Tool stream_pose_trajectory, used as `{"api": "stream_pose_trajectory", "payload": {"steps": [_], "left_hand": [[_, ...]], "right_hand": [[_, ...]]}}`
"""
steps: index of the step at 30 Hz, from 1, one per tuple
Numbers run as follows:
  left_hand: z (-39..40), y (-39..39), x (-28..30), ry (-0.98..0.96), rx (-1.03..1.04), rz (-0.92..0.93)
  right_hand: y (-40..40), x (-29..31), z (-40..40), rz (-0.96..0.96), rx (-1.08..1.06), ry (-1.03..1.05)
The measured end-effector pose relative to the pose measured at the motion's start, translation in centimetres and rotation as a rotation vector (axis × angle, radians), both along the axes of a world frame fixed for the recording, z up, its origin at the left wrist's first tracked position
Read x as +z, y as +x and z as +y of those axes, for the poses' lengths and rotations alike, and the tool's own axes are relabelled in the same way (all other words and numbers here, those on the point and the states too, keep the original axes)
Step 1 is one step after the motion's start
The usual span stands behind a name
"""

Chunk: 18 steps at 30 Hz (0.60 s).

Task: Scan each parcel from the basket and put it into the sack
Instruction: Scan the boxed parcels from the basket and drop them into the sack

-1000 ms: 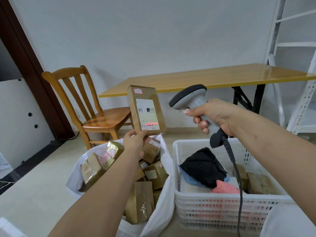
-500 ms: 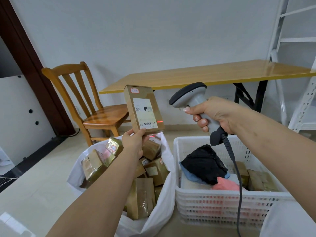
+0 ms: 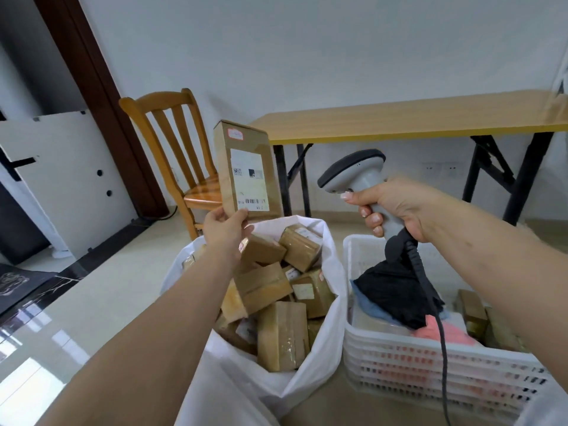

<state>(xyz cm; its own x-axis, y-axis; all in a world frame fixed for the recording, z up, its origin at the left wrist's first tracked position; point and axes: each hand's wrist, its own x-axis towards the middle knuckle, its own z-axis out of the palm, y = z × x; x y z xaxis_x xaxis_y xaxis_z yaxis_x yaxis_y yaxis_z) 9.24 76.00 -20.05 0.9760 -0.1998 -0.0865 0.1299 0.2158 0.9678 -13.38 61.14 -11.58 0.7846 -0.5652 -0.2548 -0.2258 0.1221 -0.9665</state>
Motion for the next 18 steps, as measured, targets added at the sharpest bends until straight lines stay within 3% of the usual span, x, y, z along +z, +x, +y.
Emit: {"api": "stream_pose_trajectory", "payload": {"steps": [9, 18], "left_hand": [[8.9, 5.3, -0.1, 0.173, 0.158, -0.165], [12.7, 8.5, -2.3, 0.378, 0.267, -0.181]], "right_hand": [[6.2, -3.9, 1.9, 0.083, 0.049, 0.030], [10.8, -7.7, 3.1, 0.143, 0.063, 0.106]]}}
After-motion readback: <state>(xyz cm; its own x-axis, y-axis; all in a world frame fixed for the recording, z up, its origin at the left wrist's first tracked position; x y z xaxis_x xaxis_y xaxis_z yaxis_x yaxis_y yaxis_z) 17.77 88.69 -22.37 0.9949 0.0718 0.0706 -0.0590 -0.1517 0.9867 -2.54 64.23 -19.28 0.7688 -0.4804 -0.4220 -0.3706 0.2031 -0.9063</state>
